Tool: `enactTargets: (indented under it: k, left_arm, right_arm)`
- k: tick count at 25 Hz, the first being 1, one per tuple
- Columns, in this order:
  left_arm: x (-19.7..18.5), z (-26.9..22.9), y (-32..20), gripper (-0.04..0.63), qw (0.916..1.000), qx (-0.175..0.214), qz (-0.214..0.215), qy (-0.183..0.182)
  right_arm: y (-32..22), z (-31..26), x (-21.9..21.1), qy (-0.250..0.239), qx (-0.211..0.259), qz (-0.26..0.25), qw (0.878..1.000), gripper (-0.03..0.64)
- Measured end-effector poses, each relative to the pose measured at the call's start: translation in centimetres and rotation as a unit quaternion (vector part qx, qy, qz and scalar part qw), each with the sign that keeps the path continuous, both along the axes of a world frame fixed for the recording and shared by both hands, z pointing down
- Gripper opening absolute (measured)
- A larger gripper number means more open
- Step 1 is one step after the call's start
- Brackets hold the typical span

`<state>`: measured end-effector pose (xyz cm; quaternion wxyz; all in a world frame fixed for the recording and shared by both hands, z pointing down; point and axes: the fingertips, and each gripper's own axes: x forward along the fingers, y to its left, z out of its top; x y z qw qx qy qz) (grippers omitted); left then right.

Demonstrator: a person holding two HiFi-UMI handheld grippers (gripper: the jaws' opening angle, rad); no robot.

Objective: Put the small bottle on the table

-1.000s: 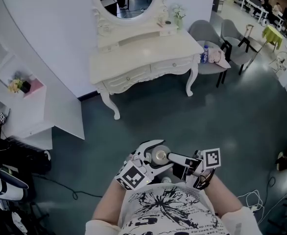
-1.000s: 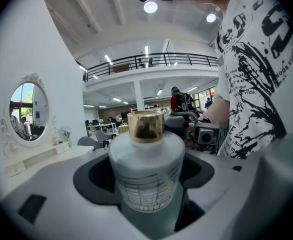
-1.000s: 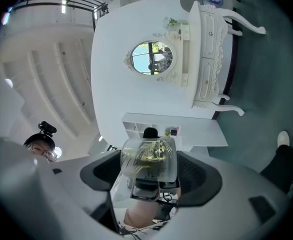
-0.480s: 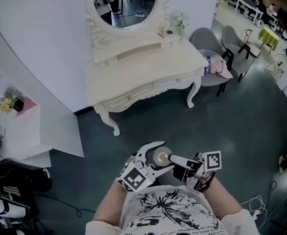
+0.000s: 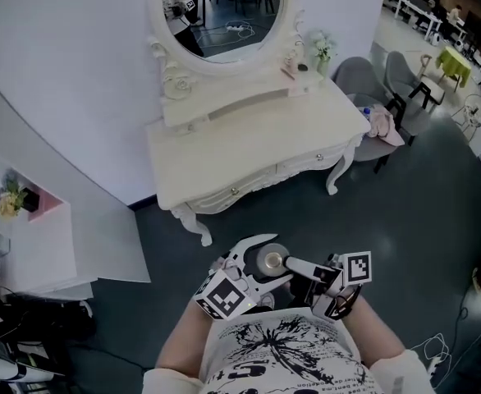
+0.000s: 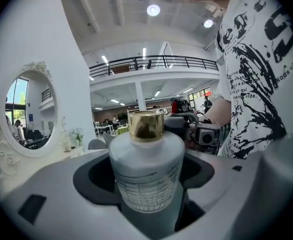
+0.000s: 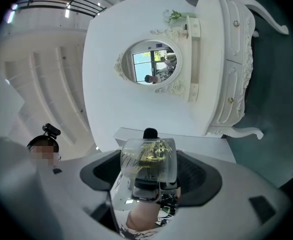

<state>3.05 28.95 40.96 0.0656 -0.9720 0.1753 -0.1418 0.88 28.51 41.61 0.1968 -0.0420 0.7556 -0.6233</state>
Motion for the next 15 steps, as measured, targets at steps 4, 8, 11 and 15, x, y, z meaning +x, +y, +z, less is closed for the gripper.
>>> enactTargets:
  k: [4, 8, 11, 15]
  left_arm:
    - [-1.4, 0.3, -3.0, 0.350, 0.9999, -0.005, -0.016, -0.001]
    - [-1.9, 0.6, -6.5, 0.350, 0.9992, -0.006, -0.040, -0.001]
    - [-1.5, 0.8, -9.9, 0.350, 0.9980, -0.005, -0.063, -0.001]
    - [-0.3, 0.7, -15.7, 0.350, 0.9947, 0.001, -0.103, -0.001]
  right_arm:
    - [-2.9, 0.2, -1.4, 0.000, -0.006, -0.013, 1.000, 0.359]
    - [-6.3, 0.5, -1.9, -0.002, -0.006, -0.034, 0.999, 0.359]
    - [-9.6, 0.8, -1.5, -0.002, -0.006, -0.057, 0.998, 0.359]
    - [-15.3, 0.6, -0.4, -0.001, 0.003, -0.098, 0.995, 0.359]
